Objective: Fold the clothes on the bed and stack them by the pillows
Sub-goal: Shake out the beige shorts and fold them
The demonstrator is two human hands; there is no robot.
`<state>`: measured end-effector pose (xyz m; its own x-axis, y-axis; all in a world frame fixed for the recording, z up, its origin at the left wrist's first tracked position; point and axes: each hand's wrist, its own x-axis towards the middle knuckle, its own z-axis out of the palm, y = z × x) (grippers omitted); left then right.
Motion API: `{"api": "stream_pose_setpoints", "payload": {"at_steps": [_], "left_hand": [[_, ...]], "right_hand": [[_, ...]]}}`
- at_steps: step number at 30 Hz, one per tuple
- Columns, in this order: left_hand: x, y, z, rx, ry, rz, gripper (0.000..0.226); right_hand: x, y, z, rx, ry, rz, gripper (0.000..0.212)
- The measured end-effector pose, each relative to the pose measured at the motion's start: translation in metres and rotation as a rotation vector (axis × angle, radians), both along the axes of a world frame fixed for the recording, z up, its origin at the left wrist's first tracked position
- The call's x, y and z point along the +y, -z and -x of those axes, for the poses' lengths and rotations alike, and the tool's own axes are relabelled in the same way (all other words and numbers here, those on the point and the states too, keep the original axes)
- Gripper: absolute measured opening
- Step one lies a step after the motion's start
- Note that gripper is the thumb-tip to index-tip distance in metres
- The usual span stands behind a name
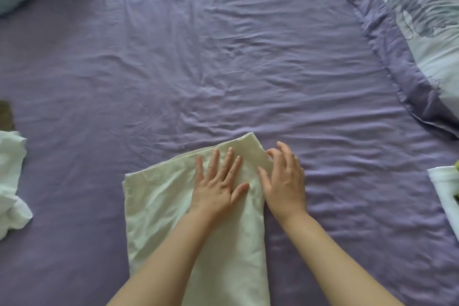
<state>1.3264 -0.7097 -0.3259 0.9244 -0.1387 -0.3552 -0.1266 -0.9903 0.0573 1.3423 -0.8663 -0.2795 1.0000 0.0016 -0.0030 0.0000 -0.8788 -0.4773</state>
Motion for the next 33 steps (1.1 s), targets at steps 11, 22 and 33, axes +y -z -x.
{"api": "stream_pose_setpoints", "payload": {"at_steps": [11, 22, 33], "left_hand": [[0.054, -0.008, 0.141, -0.197, -0.013, 0.151, 0.063], [0.068, -0.042, 0.177, 0.216, 0.014, 0.251, 0.069], [0.032, -0.077, 0.284, 0.188, -0.878, 0.503, 0.082]], "right_hand": [[-0.013, 0.027, 0.089, 0.051, -0.681, 0.258, 0.049], [-0.019, 0.003, 0.143, 0.432, -0.687, 0.031, 0.033], [0.019, -0.031, 0.268, 0.536, 0.003, -0.264, 0.079]]}}
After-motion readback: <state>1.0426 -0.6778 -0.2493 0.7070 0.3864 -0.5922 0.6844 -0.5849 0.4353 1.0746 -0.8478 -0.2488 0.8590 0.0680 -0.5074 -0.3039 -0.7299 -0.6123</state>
